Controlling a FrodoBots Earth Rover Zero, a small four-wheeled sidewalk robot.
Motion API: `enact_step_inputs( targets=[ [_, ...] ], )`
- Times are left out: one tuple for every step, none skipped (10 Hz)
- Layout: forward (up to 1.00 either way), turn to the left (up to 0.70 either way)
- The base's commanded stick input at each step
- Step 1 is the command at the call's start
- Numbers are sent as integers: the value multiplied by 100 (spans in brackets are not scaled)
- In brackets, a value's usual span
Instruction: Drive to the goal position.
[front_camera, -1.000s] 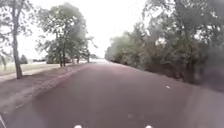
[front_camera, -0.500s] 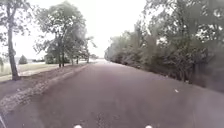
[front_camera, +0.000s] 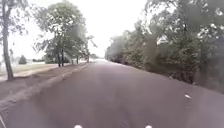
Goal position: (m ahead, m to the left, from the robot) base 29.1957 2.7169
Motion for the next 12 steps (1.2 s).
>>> enact_step_inputs(
  targets=[
    [70, 0],
    [70, 0],
    [70, 0],
    [70, 0],
    [70, 12],
    [70, 24],
    [70, 30],
    [70, 0],
    [70, 0],
    [70, 0],
    [70, 0],
    [70, 0]
  ],
)
